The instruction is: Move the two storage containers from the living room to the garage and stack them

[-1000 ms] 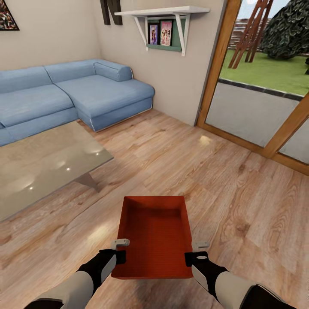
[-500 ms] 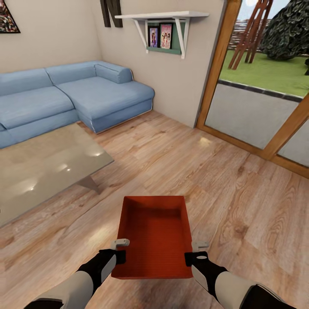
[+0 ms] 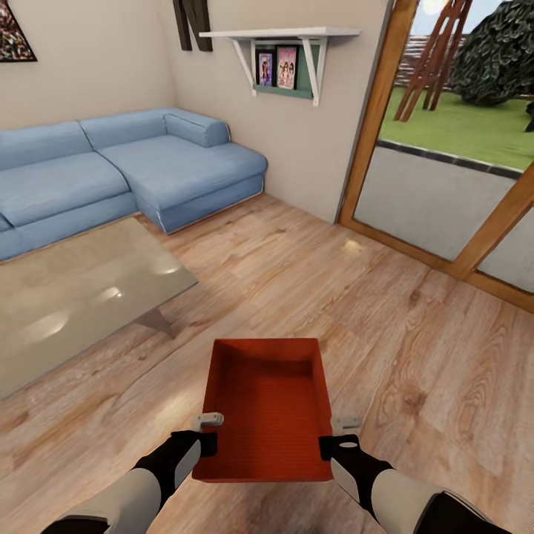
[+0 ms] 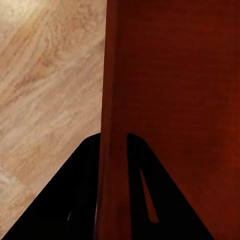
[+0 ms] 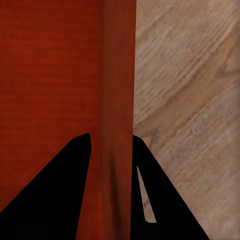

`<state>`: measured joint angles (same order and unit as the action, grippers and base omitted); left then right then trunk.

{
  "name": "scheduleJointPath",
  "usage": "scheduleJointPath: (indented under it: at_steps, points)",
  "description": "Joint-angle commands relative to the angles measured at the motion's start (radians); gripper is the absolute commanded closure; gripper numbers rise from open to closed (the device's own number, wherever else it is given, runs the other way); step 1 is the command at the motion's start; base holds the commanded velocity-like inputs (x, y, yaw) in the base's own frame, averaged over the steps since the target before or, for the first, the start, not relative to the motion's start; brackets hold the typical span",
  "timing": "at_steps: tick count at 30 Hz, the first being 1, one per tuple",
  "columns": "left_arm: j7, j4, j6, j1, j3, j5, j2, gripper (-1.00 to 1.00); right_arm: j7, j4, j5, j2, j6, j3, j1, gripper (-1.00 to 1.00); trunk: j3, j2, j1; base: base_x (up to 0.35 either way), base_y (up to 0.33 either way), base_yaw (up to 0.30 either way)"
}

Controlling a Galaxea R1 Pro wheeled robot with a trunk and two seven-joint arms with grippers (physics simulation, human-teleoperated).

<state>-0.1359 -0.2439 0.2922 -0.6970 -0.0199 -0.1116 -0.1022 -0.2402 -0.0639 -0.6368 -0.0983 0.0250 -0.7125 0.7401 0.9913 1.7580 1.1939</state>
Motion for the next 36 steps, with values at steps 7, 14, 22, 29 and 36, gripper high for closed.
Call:
scheduleJointPath:
  at_steps: [7, 14, 22, 29, 36]
  points:
    - [-0.014, 0.001, 0.008, 0.001, 0.008, 0.01, 0.001, 1.0, -0.01, -0.002, 0.012, 0.006, -0.021, 0.005, 0.001, 1.0, -0.021, -0.049, -0.027, 0.0, 0.0, 0.0]
    - [-0.014, 0.001, 0.008, 0.001, 0.008, 0.01, 0.001, 1.0, -0.008, -0.002, 0.012, 0.006, -0.023, 0.005, 0.001, 1.0, -0.043, -0.098, -0.054, 0.0, 0.0, 0.0]
    - [-0.014, 0.001, 0.008, 0.0, 0.008, 0.01, 0.001, 1.0, -0.008, -0.003, 0.012, 0.006, -0.023, 0.005, 0.002, 1.0, -0.068, -0.154, -0.085, 0.0, 0.0, 0.0]
    - [-0.014, 0.001, 0.008, 0.001, 0.008, 0.01, 0.001, 1.0, -0.008, -0.004, 0.012, 0.006, -0.024, 0.005, 0.002, 1.0, -0.09, -0.203, -0.111, 0.0, 0.0, 0.0]
    - [-0.014, 0.001, 0.008, 0.001, 0.008, 0.01, 0.002, 1.0, -0.008, -0.004, 0.013, 0.006, -0.023, 0.005, 0.002, 1.0, -0.112, -0.252, -0.138, 0.0, 0.0, 0.0]
